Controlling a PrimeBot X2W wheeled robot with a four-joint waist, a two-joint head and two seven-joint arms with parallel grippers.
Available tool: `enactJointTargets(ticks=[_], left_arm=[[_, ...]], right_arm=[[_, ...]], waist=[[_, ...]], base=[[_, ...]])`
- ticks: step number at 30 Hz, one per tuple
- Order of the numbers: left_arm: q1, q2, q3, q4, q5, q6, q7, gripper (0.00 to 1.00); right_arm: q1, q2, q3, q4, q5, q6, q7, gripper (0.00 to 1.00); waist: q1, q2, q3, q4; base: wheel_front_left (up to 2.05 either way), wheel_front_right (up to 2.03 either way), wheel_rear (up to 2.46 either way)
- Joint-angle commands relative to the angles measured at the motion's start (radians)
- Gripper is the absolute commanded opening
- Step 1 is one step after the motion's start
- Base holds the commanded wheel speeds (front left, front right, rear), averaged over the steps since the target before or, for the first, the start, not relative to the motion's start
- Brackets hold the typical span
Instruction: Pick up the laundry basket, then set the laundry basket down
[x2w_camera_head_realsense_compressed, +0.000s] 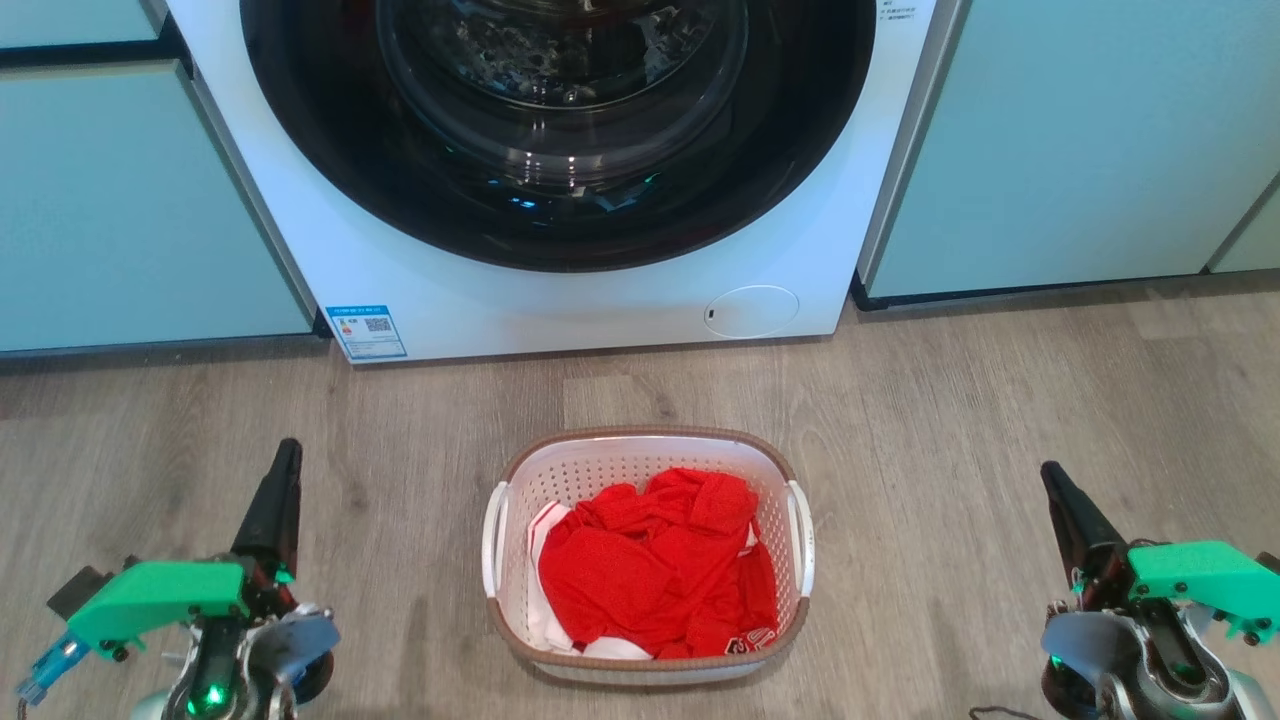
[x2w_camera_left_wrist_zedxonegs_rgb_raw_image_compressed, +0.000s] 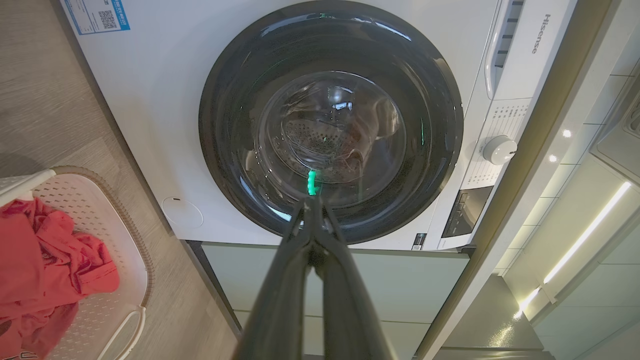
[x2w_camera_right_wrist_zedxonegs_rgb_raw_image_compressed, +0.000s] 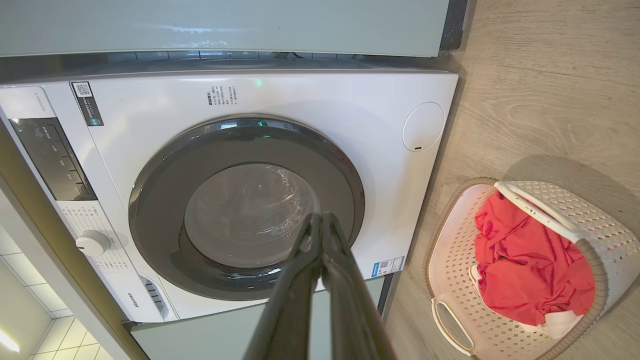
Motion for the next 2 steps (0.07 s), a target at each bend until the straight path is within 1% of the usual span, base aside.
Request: enactJointTargets(ticks=[1, 2], left_arm=[[-0.047, 0.006, 0.036, -0.029, 0.001, -0.007, 0.005, 0.0], [-0.047, 0.006, 0.036, -0.029, 0.001, -0.007, 0.005, 0.0]], right_arm=[[-0.048, -0.01, 0.018, -0.036, -0.004, -0.002, 0.006, 0.0], [-0.048, -0.01, 0.017, -0.036, -0.004, -0.002, 0.006, 0.0]], waist=[[0.0, -0.0001, 0.0, 0.0], [0.0, -0.0001, 0.0, 0.0]], base=[[0.0, 0.0, 0.0], [0.0, 0.0, 0.0]])
